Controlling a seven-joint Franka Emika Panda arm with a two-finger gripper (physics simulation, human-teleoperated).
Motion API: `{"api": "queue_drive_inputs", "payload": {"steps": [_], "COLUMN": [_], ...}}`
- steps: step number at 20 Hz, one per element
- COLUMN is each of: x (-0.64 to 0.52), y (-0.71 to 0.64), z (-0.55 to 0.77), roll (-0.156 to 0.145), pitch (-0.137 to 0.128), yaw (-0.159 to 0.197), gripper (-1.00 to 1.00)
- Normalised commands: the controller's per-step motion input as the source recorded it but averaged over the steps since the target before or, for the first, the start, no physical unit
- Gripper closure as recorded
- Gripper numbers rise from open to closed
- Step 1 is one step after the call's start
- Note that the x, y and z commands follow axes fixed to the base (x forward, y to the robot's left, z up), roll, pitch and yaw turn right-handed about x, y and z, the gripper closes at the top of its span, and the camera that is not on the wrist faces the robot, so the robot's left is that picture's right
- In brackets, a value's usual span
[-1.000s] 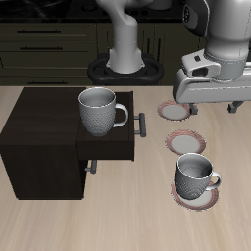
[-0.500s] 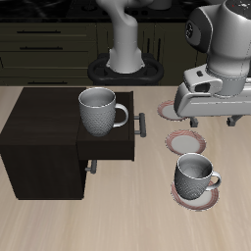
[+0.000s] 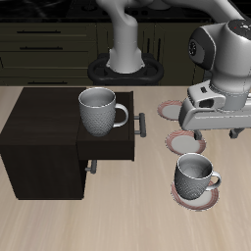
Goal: Place the porcelain mug that is on the plate onto the nearest plate relative to the robot
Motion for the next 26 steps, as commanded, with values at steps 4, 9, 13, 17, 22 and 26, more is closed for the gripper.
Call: {"api": "queue_drive_inputs", "payload": {"steps": [4, 9, 13, 17, 22, 26], "x": [0.06, 0.09, -0.03, 0.01, 0.06, -0.02], "y": [0.13, 0.0, -0.02, -0.02, -0.18, -0.19], "z": [-0.31, -0.39, -0.27, -0.44, -0.44, -0.18], "roll": [0.027, -0.004, -0.006, -0.008, -0.026, -0.023], "pitch": [0.04, 0.03, 0.036, 0.054, 0.07, 0.033], "yaw": [0.012, 0.046, 0.016, 0.019, -0.002, -0.037], "gripper": [-1.0, -1.0, -1.0, -1.0, -1.0, 1.0]}}
